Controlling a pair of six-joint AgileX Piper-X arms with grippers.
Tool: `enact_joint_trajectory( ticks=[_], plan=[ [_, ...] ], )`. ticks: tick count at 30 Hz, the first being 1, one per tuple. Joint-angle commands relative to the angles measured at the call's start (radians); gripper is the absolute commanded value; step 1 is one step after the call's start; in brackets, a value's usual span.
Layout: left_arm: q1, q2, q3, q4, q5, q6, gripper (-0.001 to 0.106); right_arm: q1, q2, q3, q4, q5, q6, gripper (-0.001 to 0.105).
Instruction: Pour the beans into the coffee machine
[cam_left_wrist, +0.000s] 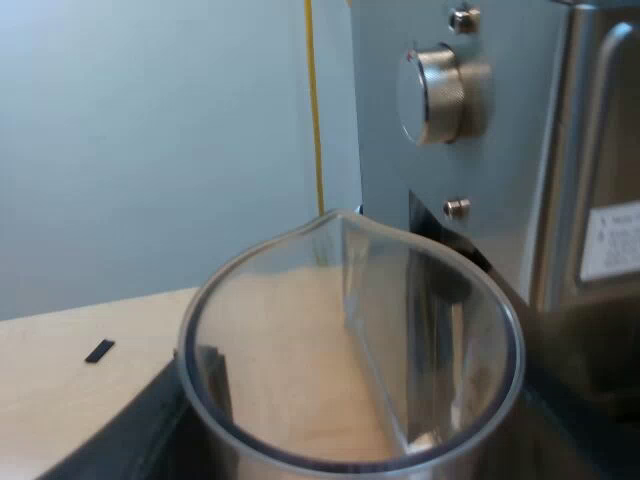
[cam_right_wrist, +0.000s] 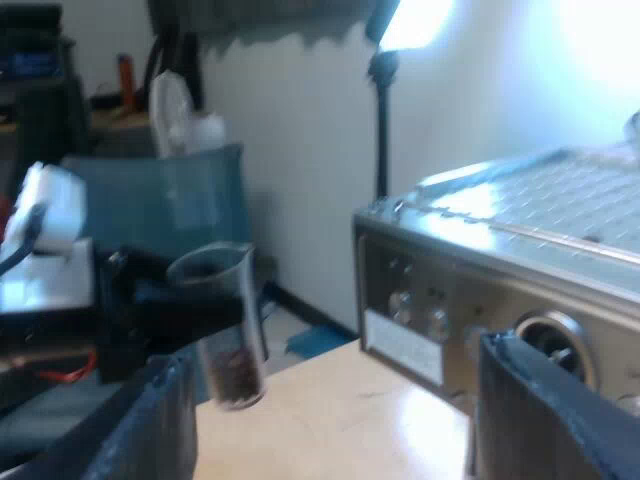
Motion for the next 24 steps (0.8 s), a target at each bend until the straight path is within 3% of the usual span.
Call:
enact_joint_trajectory(
  ticks=[1, 7, 11, 20, 24],
  plan=[
    [-0.002, -0.044, -0.025, 0.080, -0.011, 0.007, 0.025, 0.001, -0.040, -0.003, -0.015, 0.049, -0.010, 0.062],
    [-0.002, -0.056, -0.116, 0.233, -0.003, 0.039, 0.025, 0.001, -0.061, -0.003, -0.044, 0.088, 0.019, 0.062],
    [-0.002, -0.056, -0.172, 0.275, 0.012, 0.125, 0.025, 0.001, -0.061, -0.003, -0.111, 0.137, 0.049, 0.062],
    [-0.002, -0.056, -0.287, 0.348, 0.041, 0.134, 0.025, 0.001, -0.061, -0.003, -0.147, 0.222, 0.049, 0.062],
    [-0.002, -0.056, -0.348, 0.390, 0.042, 0.183, 0.025, 0.001, -0.061, -0.003, -0.165, 0.222, 0.049, 0.062]
  ],
)
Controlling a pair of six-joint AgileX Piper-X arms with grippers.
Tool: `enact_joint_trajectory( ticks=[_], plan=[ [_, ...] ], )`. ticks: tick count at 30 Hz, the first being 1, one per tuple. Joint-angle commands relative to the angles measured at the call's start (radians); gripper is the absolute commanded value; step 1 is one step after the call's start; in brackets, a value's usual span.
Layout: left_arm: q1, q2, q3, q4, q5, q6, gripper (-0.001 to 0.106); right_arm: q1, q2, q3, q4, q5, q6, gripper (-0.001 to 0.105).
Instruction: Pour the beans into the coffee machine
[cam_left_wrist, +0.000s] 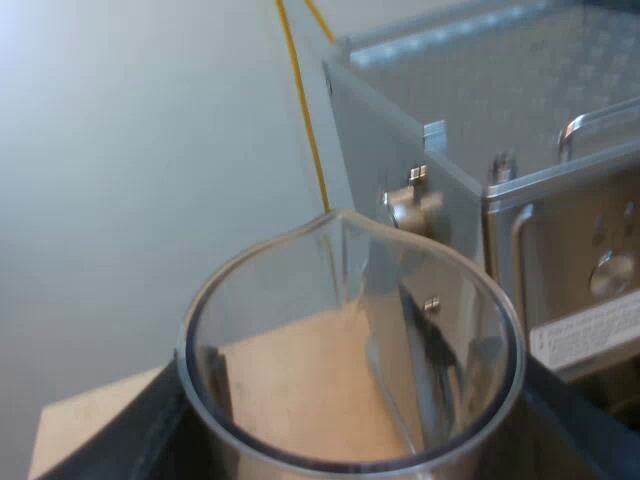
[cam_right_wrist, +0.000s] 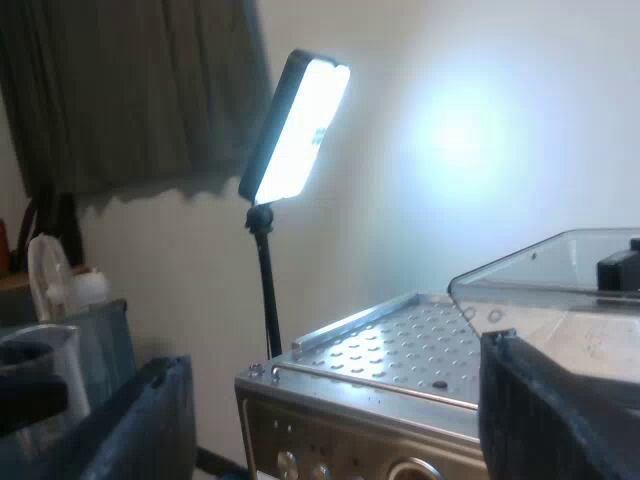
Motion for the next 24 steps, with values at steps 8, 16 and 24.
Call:
enact_joint_trajectory(
  ticks=[8, 16, 24],
  plan=[
    [-0.002, 0.020, -0.111, 0.022, 0.008, 0.035, 0.025, 0.001, -0.011, -0.003, -0.038, 0.003, -0.008, 0.062],
    [-0.010, 0.203, -0.301, 0.025, 0.026, 0.035, 0.025, 0.001, -0.011, -0.003, -0.071, 0.041, -0.043, 0.062],
    [-0.150, 0.366, -0.451, 0.025, -0.016, 0.035, 0.025, 0.001, -0.011, -0.003, -0.089, 0.065, -0.189, 0.062]
  ],
)
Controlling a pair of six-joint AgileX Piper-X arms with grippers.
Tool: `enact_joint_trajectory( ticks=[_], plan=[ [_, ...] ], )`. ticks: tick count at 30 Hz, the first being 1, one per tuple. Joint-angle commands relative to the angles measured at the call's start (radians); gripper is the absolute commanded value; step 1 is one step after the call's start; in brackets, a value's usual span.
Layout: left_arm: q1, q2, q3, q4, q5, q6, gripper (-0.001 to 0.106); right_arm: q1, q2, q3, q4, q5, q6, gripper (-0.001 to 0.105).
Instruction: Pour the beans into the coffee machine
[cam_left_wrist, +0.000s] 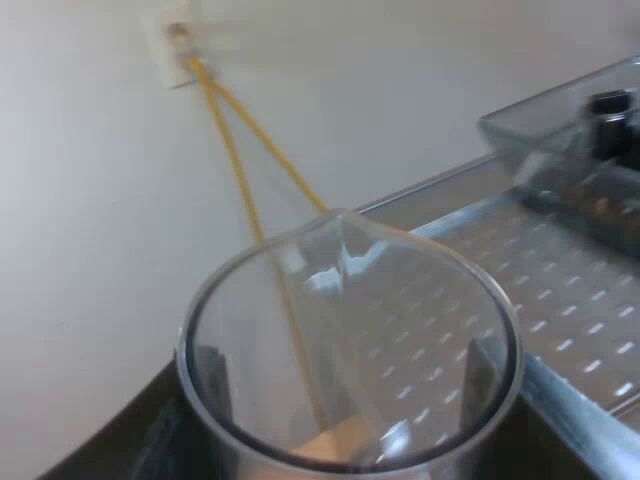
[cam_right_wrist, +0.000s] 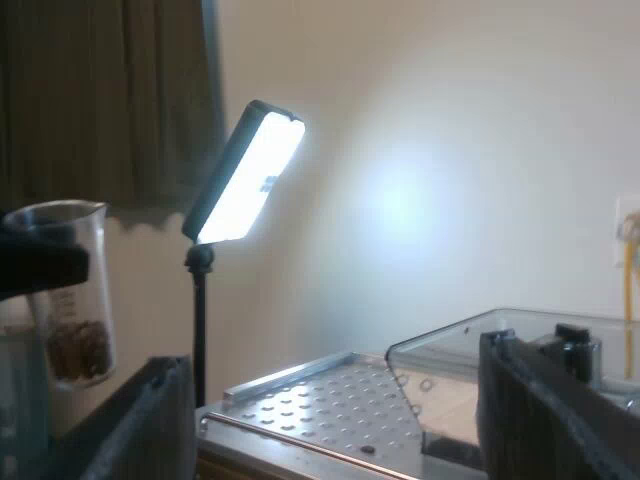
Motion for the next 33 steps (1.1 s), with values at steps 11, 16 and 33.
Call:
enact_joint_trajectory(
  ticks=[11, 16, 33],
  plan=[
    [-0.140, 0.246, -0.216, -0.011, -0.101, 0.010, 0.025, 0.001, -0.011, -0.003, -0.021, 0.006, -0.043, 0.062],
    [-0.144, 0.306, -0.276, -0.011, -0.101, 0.010, 0.025, 0.001, -0.011, -0.003, -0.021, 0.006, -0.043, 0.062],
    [-0.187, 0.584, -0.590, -0.011, -0.121, 0.010, 0.025, 0.001, -0.011, -0.003, -0.006, 0.006, -0.043, 0.062]
  ],
)
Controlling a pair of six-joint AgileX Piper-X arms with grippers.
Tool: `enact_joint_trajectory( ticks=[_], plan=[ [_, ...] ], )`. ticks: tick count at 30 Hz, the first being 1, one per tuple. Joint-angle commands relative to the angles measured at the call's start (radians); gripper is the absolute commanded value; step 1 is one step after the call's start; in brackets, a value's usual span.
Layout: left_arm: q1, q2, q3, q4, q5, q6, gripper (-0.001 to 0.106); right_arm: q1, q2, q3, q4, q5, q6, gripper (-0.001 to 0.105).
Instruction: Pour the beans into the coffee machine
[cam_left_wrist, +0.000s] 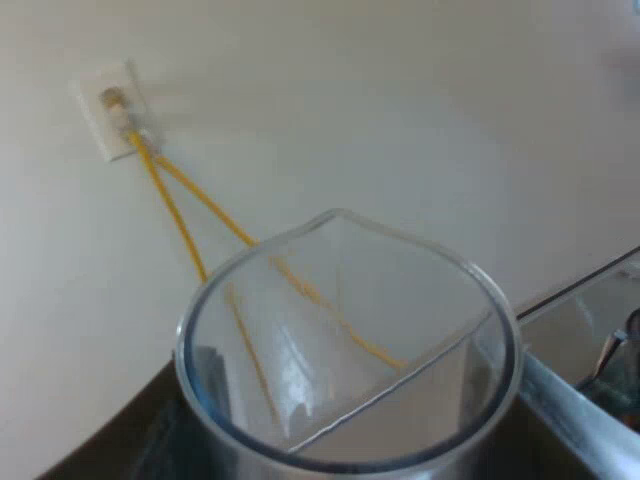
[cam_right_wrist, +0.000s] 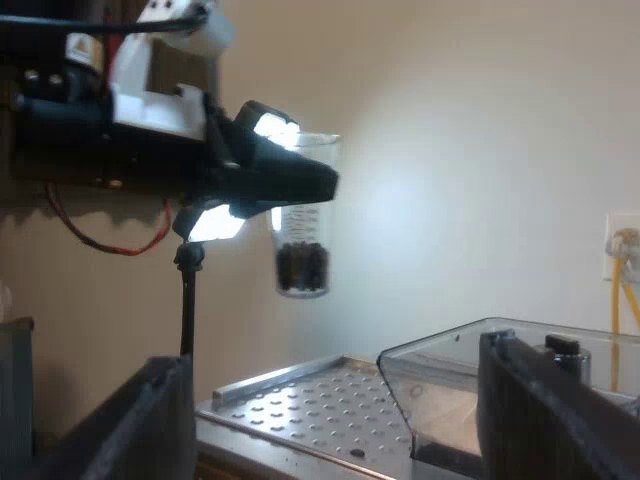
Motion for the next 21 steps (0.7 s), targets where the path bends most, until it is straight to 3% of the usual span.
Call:
enact_joint_trajectory(
  ticks=[1, 8, 13, 17, 21],
  plan=[
    [-0.037, 0.027, -0.045, -0.014, -0.006, -0.003, 0.025, 0.001, -0.011, -0.003, -0.004, 0.006, -0.013, 0.062],
    [-0.081, 0.139, -0.141, -0.014, -0.040, 0.004, 0.025, 0.001, -0.011, -0.003, 0.003, 0.006, -0.013, 0.062],
    [-0.096, 0.193, -0.194, -0.014, -0.045, 0.055, 0.025, 0.001, -0.011, -0.003, 0.003, 0.006, -0.013, 0.062],
    [-0.119, 0.228, -0.234, -0.014, -0.063, 0.192, 0.025, 0.001, -0.011, -0.003, 0.011, 0.006, -0.013, 0.062],
    [-0.147, 0.233, -0.236, -0.023, -0.081, 0.407, 0.025, 0.001, -0.011, -0.003, 0.018, 0.006, -0.013, 0.062]
  ],
)
